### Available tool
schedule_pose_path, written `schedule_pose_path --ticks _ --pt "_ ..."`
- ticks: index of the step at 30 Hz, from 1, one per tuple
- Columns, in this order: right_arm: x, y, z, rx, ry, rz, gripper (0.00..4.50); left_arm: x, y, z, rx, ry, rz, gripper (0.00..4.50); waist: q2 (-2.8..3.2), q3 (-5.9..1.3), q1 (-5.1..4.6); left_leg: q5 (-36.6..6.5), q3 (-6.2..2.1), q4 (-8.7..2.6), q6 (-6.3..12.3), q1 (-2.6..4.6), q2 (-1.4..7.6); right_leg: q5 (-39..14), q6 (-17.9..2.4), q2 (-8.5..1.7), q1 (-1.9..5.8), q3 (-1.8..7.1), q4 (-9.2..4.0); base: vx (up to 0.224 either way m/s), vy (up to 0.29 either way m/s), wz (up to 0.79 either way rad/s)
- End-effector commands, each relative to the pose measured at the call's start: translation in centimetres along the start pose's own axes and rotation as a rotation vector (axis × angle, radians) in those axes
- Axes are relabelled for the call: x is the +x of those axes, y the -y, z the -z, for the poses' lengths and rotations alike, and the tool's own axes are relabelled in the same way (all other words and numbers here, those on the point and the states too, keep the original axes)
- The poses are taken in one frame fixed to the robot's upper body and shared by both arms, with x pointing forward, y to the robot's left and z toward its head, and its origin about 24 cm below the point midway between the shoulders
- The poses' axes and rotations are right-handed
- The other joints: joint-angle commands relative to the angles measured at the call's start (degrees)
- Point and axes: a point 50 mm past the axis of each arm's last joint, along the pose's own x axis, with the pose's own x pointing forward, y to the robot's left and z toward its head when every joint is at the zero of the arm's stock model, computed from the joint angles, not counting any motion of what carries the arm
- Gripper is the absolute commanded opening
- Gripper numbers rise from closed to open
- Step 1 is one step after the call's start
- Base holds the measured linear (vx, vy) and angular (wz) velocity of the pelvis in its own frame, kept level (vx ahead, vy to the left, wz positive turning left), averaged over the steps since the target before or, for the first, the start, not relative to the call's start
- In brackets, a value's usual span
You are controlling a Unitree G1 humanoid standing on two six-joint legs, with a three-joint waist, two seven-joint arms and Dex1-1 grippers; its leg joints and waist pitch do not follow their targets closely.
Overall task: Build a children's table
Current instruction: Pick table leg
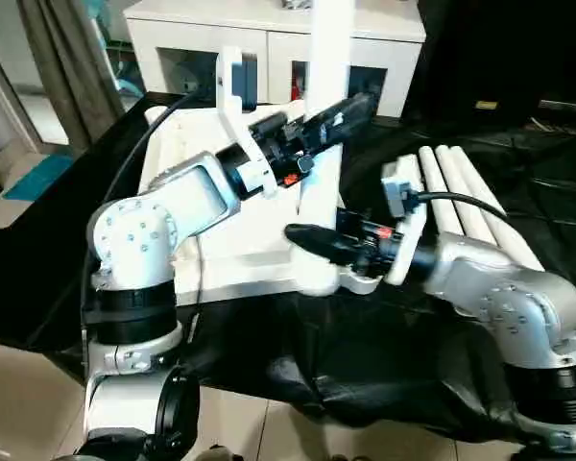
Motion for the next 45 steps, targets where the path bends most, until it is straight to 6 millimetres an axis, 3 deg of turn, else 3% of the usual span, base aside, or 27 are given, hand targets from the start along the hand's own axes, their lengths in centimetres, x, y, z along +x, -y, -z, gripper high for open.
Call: schedule_pose_path --ticks 1,3,5,6,10,11,23,29,41,42,45 --pt "0.7 0.9 -2.1 -0.045 0.037 0.133 3.14 0.4 -0.9 -0.2 0.077 -0.005 -0.18 1.97 -0.36 -4.55 -0.48 -9.2 -0.63 -3.79 0.16 0.71 1.48 -18.1 -7.2 -2.99 3.11 1.65 -4.18 0.0 0.0 0.0" --pt "0.7 1.1 -2.2 -0.033 0.025 0.151 3.14 0.4 -0.8 -0.3 0.069 0.0 -0.185 1.91 -0.61 -4.49 -0.63 -9.8 -0.38 -3.63 0.01 0.98 1.28 -20.2 -6.4 -3.02 2.97 1.71 -4.57 0.0 0.0 0.0" --pt "0.8 0.9 -2.3 -0.022 -0.001 0.148 3.14 0.5 -0.5 -0.6 0.075 0.019 -0.197 1.89 -0.43 -4.57 -0.49 -9.1 -0.42 -3.61 0.06 0.9 1.32 -19.0 -6.2 -2.94 3.08 1.78 -4.39 0.0 0.0 0.0" --pt "0.8 0.8 -2.3 -0.017 -0.01 0.143 3.14 0.5 -0.2 -0.7 0.077 0.025 -0.19 1.88 -0.89 -4.59 -0.5 -8.2 -0.4 -3.64 0.36 0.69 1.34 -17.2 -6.4 -2.93 3.22 1.78 -4.27 0.0 0.0 0.0" --pt "1.1 0.7 -2.3 -0.013 -0.021 0.142 3.14 0.7 0.6 -1.0 0.109 0.038 -0.179 1.88 -0.9 -4.88 -0.14 -5.8 -0.33 -3.46 1.09 0.56 1.49 -12.2 -8.3 -3.14 3.31 1.87 -3.54 0.0 0.0 0.0" --pt "1.2 0.8 -2.4 -0.024 -0.012 0.147 3.14 0.8 0.7 -1.0 0.113 0.04 -0.18 1.88 -1.18 -4.89 -0.1 -6.0 -0.19 -3.4 1.32 0.59 1.44 -12.5 -8.5 -3.2 3.33 1.9 -3.66 0.0 0.0 0.0" --pt "1.4 1.0 -1.5 0.046 -0.054 0.131 3.14 0.9 0.7 -0.8 0.143 0.045 -0.195 1.88 -1.17 -5.04 0.04 -6.7 -0.21 -3.45 0.52 0.6 1.45 -15.1 -7.1 -3.21 3.39 1.89 -3.83 0.0 0.0 0.0" --pt "1.4 0.9 -0.5 0.092 -0.105 0.125 2.47 0.9 0.9 -0.7 0.144 0.047 -0.19 1.88 -1.18 -5.13 0.09 -6.1 -0.24 -3.4 0.47 0.54 1.44 -14.4 -7.1 -3.25 3.42 1.9 -3.74 0.0 0.0 0.0" --pt "1.4 0.8 0.0 0.103 -0.104 0.094 1.95 0.7 0.7 -0.4 0.159 0.051 -0.184 1.88 -1.36 -5.15 0.15 -5.5 -0.15 -3.35 0.83 0.52 1.46 -13.8 -7.7 -3.29 3.42 1.93 -3.66 0.0 0.0 0.0" --pt "1.3 0.7 0.0 0.101 -0.102 0.085 1.95 0.7 0.8 -0.4 0.157 0.051 -0.175 2.44 -1.36 -5.15 0.17 -5.7 -0.14 -3.34 0.8 0.51 1.49 -14.0 -7.6 -3.36 3.46 1.94 -3.69 0.0 0.0 0.0" --pt "0.9 -0.2 0.0 0.074 -0.088 -0.016 1.93 0.5 1.5 -0.1 0.119 0.041 -0.062 2.58 -1.49 -5.21 0.36 -5.6 -0.11 -3.3 0.94 0.52 1.5 -13.6 -7.7 -3.39 3.55 1.95 -3.59 0.0 0.0 0.0"
